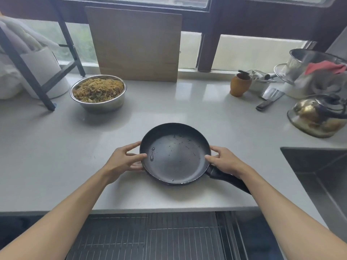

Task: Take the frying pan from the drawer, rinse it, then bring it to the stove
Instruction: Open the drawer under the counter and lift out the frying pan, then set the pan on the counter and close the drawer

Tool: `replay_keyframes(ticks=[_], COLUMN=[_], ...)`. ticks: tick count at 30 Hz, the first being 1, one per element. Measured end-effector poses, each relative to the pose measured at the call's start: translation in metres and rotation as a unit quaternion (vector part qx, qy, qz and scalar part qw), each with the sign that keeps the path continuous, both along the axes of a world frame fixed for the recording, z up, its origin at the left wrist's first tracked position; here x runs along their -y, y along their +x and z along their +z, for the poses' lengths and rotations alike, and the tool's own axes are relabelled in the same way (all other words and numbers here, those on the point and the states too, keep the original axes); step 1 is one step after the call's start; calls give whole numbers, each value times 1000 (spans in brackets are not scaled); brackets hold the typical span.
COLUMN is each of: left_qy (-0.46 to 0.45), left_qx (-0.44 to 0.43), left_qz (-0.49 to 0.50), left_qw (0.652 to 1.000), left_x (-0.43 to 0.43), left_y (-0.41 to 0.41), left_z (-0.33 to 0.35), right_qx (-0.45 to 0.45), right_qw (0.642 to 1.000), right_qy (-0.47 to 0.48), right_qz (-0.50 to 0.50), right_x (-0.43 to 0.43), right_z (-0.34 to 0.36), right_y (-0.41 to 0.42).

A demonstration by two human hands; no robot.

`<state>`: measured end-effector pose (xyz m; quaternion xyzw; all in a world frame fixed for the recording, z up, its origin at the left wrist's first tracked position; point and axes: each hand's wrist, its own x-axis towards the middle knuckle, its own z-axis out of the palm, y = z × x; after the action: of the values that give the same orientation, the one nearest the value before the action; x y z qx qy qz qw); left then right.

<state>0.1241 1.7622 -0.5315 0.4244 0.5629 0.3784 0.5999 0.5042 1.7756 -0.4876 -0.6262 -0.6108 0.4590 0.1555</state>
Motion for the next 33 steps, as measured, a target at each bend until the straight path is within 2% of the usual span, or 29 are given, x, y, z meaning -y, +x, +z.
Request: replay_keyframes(ticks=[7,13,16,19,22,25,28,33], left_qy=[0,-1,6,37,49,54,43,35], left_qx=[10,-38,-89,-159,-165,-170,-180,-183], left_qz=[10,20,64,75,63,24,0,-16], left_qw=[1000,999,994,984,983,984,983,982], left_x=[4,7,16,36,70,117,170,249], left_y=[-2,0,2,3,4,11,19,25], left_z=[-5,-5,0,15,36,60,80,98], right_qx=[44,88,111,132,78,4,-33,-42], right_qw=[999,996,993,984,982,986,994,999], right_qy=[16,27,45,107,148,146,98,16], right_qz=[6,12,-5,-50,-86,-84,-42,16], right_x=[-5,-6,1,16,44,85,134,223], right_z=[-13,-13,-8,4,23,44,56,54], right_y=[2,1,-4,-8,-16,-30,-51,-81])
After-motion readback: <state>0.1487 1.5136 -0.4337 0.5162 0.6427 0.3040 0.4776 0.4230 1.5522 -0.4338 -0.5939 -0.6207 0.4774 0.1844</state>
